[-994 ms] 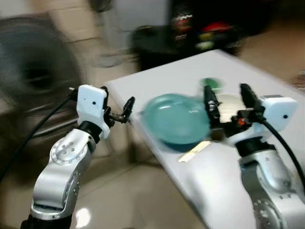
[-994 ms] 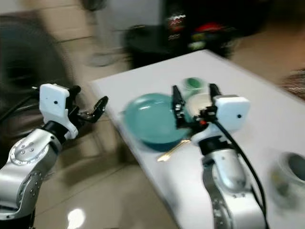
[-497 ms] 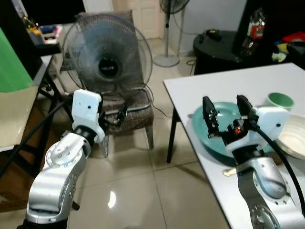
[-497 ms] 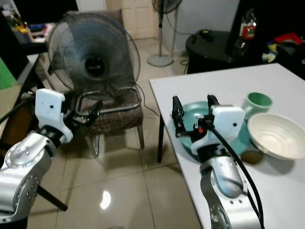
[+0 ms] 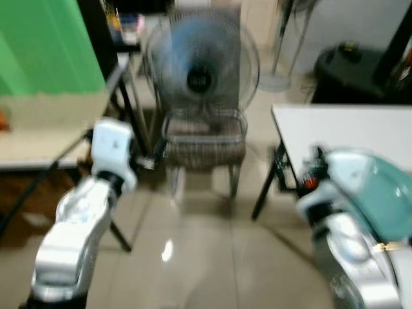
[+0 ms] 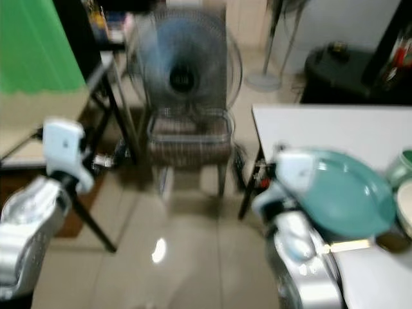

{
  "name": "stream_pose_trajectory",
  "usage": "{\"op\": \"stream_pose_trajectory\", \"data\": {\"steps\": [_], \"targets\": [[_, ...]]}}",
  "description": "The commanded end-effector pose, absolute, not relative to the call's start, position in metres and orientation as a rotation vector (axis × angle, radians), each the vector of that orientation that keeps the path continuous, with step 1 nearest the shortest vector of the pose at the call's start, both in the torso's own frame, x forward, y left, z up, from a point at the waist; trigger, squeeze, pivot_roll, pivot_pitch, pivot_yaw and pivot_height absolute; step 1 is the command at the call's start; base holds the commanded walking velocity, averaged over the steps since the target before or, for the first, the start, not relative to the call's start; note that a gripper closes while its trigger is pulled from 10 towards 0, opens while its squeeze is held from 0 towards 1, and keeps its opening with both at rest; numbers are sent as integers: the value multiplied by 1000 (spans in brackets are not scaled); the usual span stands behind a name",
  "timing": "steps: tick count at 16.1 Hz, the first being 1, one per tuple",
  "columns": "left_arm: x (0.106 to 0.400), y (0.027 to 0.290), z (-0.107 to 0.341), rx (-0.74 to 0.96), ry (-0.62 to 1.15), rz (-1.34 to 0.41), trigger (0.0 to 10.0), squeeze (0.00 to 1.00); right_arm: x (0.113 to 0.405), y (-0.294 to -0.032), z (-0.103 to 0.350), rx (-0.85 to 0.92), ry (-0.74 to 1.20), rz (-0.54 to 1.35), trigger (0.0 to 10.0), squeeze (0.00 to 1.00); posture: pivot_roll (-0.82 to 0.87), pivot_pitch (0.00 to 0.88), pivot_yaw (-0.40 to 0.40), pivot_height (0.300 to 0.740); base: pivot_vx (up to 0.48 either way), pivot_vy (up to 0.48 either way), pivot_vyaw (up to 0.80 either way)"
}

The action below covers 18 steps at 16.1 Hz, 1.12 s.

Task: Setting the table

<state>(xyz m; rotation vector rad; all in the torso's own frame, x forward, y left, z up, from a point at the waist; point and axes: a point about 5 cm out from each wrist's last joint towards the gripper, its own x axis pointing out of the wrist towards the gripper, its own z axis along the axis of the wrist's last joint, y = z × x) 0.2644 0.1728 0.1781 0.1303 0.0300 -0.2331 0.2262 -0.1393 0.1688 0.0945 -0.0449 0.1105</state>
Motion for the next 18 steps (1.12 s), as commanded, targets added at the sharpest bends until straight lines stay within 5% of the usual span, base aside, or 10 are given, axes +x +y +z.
{"op": "stream_pose_trajectory", "data": {"steps": [1, 2, 18], "targets": [[265, 169, 181, 127, 14, -247, 10000, 0, 226, -146, 164, 126, -15, 63, 10000, 827, 36, 0, 26, 740, 0, 266, 0], [265, 169, 181, 125, 16, -247, 10000, 0, 226, -148, 161, 145, 5, 43, 10000, 0, 36, 0, 26, 740, 0, 292, 0], [265, 171, 179, 126, 36, -233, 10000, 0, 231, -144, 154, 148, 74, 70, 10000, 0, 46, 0, 16, 740, 0, 304, 0]]}}
